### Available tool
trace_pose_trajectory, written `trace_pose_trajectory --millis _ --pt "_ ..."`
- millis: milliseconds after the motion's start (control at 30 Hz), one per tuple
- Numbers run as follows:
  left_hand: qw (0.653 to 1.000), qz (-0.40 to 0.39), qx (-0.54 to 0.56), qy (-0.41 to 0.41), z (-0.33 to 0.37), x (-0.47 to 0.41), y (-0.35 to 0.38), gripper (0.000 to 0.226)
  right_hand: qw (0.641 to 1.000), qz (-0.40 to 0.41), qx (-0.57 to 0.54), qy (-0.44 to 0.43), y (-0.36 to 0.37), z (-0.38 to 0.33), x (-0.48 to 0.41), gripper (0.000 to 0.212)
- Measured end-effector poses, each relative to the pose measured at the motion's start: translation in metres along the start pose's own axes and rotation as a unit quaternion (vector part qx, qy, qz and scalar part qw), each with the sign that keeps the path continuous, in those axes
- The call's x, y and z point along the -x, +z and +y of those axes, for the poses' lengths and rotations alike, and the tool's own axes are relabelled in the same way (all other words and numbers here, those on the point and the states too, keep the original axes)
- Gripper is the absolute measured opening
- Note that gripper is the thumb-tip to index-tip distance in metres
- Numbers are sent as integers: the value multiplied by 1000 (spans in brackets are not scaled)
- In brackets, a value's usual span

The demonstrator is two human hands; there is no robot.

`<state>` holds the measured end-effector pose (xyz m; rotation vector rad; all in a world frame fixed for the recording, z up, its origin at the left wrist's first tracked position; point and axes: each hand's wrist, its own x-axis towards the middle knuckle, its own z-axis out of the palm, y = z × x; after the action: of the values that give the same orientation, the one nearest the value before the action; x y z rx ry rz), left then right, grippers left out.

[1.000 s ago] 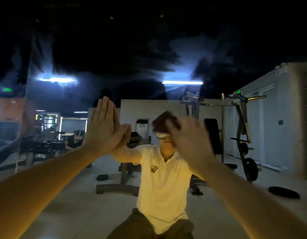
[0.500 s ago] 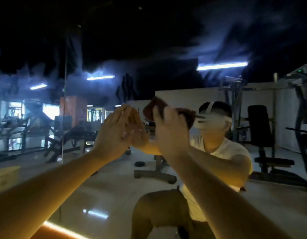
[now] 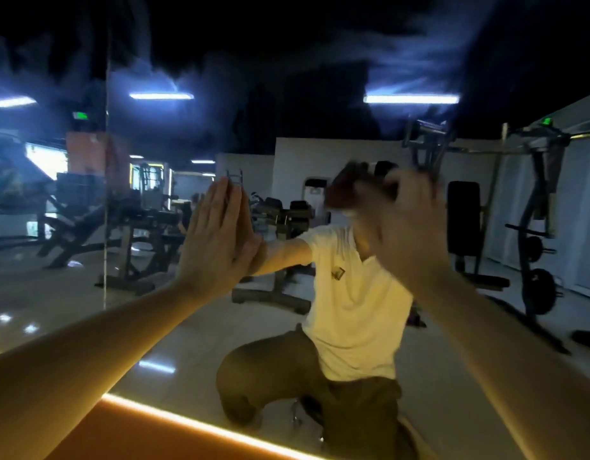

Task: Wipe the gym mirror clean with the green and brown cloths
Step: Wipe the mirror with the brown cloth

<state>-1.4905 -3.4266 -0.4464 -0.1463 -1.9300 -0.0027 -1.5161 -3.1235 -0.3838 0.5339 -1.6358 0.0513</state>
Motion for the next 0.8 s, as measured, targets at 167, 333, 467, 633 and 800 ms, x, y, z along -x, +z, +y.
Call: trace_pose_trajectory --millis 167,333,467,633,800 --pt "998 60 9 -26 13 17 35 83 992 72 -6 105 23 -43 15 29" --pt "996 91 21 15 4 37 51 81 996 -6 -89 25 51 -116 121 36" --pt "995 86 13 54 -8 58 57 75 983 -122 -68 -117 52 -131 215 41" --pt "994 80 24 74 -14 72 63 73 977 -139 21 -159 19 -64 183 28" --pt "992 99 30 68 -14 73 66 74 978 50 17 204 5 -26 88 31"
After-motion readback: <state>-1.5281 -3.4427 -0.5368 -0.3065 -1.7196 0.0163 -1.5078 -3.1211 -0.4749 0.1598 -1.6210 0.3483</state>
